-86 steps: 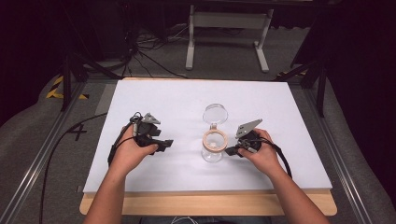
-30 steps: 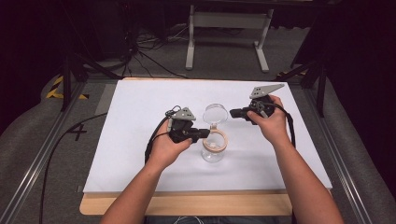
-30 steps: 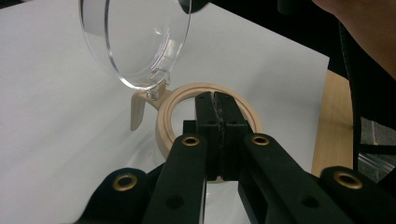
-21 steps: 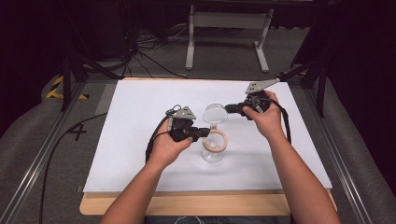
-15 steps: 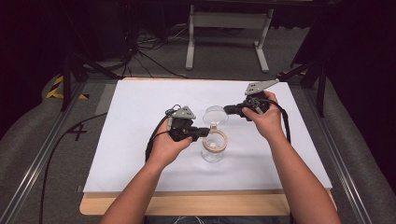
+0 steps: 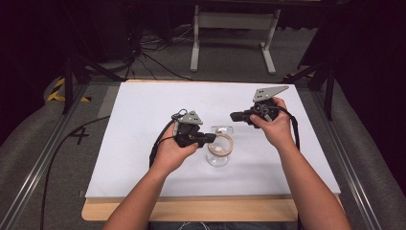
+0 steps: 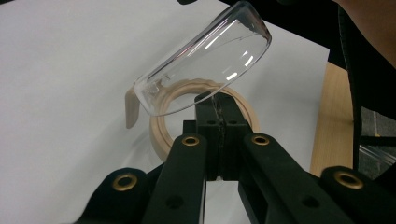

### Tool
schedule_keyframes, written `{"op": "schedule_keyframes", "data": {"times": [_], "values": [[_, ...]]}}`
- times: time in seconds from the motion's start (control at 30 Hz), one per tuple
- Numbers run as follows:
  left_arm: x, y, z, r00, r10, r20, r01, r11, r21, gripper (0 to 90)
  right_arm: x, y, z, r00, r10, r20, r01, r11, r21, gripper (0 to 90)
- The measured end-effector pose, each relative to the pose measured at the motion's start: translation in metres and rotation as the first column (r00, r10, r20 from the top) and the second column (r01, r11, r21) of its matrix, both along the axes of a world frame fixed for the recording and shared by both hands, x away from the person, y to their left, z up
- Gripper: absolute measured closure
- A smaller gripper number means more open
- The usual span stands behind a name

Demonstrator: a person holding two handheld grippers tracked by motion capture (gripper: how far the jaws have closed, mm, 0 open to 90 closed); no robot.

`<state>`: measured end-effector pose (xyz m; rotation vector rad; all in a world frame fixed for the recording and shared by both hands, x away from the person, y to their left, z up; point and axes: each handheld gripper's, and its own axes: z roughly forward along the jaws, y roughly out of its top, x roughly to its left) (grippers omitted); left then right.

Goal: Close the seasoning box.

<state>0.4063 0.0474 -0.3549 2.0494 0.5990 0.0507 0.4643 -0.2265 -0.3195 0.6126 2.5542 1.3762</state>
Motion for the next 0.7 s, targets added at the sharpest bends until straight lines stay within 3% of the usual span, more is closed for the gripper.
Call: {"op": "schedule_keyframes", "data": {"times": [0.23,0.33,0.57,0.7], "values": [[-0.006,-0.002,-0.001,0.9995,-0.013,-0.030,0.014,0.9995,0.030,89.8,-0.008,-0.015,-0.007,0.9997,-0.025,-0.006,0.025,0.9997,0.000,89.8],[-0.008,-0.002,-0.001,0.9983,-0.012,-0.057,0.015,0.9976,0.067,89.8,-0.013,-0.024,-0.012,0.9993,-0.033,-0.019,0.033,0.9994,-0.006,89.5],[-0.013,-0.002,0.000,0.9955,0.006,-0.095,0.009,0.9885,0.151,90.0,-0.028,-0.042,-0.027,0.9980,-0.039,-0.049,0.040,0.9988,0.027,89.0],[-0.013,-0.003,-0.001,0.9952,0.005,-0.098,0.010,0.9882,0.153,90.0,-0.035,-0.046,-0.037,0.9972,-0.036,-0.066,0.038,0.9985,0.040,89.0]]}}
